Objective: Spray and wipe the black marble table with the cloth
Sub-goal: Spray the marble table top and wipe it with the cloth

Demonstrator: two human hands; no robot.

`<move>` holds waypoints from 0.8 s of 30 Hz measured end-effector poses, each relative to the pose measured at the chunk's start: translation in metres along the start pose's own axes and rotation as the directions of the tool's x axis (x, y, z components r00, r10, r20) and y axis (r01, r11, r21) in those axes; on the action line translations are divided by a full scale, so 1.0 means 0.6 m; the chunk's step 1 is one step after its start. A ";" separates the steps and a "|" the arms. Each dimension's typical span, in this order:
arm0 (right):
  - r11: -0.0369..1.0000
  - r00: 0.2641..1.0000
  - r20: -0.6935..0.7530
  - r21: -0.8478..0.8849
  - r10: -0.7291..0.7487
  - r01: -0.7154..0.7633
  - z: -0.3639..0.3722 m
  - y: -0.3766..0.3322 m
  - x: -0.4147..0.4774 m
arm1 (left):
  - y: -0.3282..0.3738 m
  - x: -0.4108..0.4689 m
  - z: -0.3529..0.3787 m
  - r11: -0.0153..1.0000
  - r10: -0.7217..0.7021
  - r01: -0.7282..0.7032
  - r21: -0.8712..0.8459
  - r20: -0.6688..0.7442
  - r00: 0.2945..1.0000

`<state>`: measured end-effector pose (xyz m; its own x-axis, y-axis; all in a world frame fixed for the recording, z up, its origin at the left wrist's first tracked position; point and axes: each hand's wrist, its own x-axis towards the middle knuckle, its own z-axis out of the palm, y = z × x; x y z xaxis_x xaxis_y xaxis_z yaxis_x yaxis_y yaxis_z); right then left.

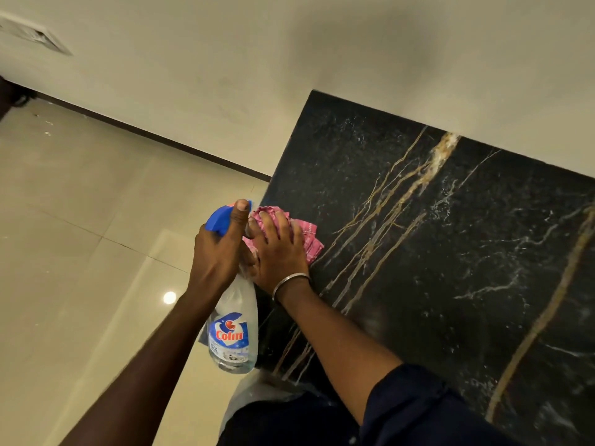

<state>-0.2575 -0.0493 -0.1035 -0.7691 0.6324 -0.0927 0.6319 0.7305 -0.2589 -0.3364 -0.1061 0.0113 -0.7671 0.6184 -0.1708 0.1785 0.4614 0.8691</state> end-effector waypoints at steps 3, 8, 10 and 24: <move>1.000 1.000 0.016 0.006 -0.009 0.009 0.020 -0.033 -0.047 | -0.021 -0.025 -0.018 1.000 -0.015 0.016 0.009 -0.032 0.999; 0.999 0.999 0.025 -0.032 -0.035 0.035 0.052 -0.085 -0.117 | -0.045 -0.067 -0.037 0.998 -0.060 0.061 0.020 -0.056 0.997; 0.999 1.000 -0.003 -0.045 -0.030 0.030 0.065 -0.105 -0.140 | -0.052 -0.084 -0.044 0.999 -0.039 0.040 0.019 -0.043 0.998; 1.000 0.998 0.060 0.013 -0.009 0.009 0.087 -0.179 -0.243 | -0.069 -0.150 -0.099 1.000 -0.016 0.015 0.004 0.038 0.999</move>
<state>-0.2183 -0.2333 -0.1125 -0.7793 0.6089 -0.1479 0.6240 0.7324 -0.2725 -0.3111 -0.2185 0.0184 -0.7455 0.6351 -0.2021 0.1693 0.4737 0.8643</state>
